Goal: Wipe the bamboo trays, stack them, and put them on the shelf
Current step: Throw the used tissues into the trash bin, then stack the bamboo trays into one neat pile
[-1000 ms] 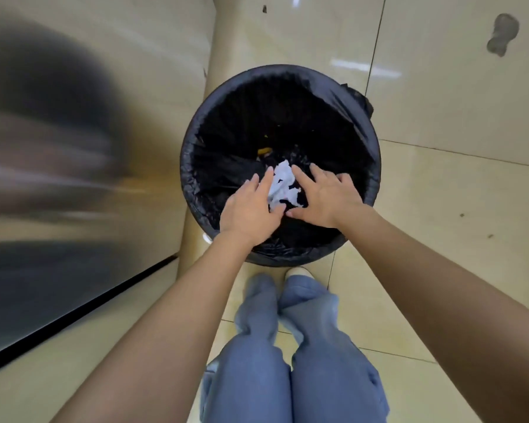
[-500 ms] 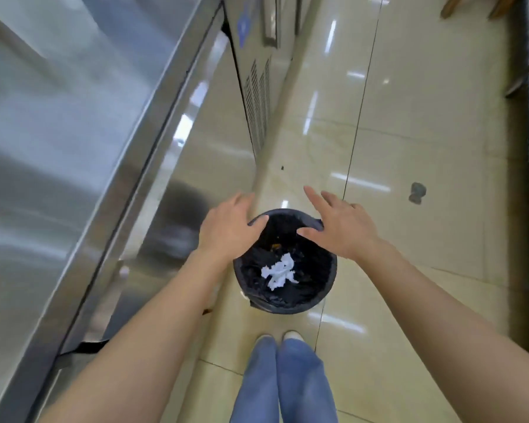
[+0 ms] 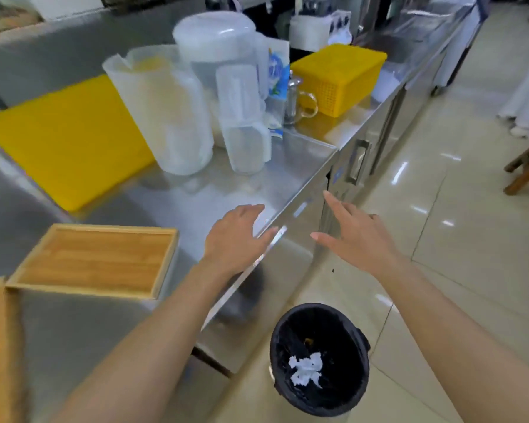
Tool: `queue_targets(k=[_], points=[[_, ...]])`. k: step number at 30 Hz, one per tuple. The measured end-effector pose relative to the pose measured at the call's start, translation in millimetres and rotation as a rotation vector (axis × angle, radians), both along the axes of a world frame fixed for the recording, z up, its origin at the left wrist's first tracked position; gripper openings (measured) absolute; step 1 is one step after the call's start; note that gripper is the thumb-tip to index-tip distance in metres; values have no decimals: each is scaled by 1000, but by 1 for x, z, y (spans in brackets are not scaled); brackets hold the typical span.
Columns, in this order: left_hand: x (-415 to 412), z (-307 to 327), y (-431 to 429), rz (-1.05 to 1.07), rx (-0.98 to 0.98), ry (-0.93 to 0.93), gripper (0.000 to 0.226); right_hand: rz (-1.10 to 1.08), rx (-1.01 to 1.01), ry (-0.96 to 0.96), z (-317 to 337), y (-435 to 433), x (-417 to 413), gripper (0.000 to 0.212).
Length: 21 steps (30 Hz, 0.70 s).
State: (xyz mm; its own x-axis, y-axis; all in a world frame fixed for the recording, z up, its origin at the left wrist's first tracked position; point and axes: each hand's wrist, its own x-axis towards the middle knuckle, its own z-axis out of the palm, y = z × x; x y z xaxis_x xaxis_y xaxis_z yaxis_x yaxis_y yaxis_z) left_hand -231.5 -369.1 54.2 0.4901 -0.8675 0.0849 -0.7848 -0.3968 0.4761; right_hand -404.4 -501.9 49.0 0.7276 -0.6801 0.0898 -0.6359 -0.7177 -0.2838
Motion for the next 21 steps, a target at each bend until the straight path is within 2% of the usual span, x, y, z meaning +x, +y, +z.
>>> queue_targets(k=[4,12,21], points=[[44,14,59,176,21,-55,56,122,28,-20,15,26,61,75],[118,6,169,485,43,-29,57,352,18,-21,20,93,176,73],[160,-36,241,623,67,123,63,412,49,97,-15,145,256,72]])
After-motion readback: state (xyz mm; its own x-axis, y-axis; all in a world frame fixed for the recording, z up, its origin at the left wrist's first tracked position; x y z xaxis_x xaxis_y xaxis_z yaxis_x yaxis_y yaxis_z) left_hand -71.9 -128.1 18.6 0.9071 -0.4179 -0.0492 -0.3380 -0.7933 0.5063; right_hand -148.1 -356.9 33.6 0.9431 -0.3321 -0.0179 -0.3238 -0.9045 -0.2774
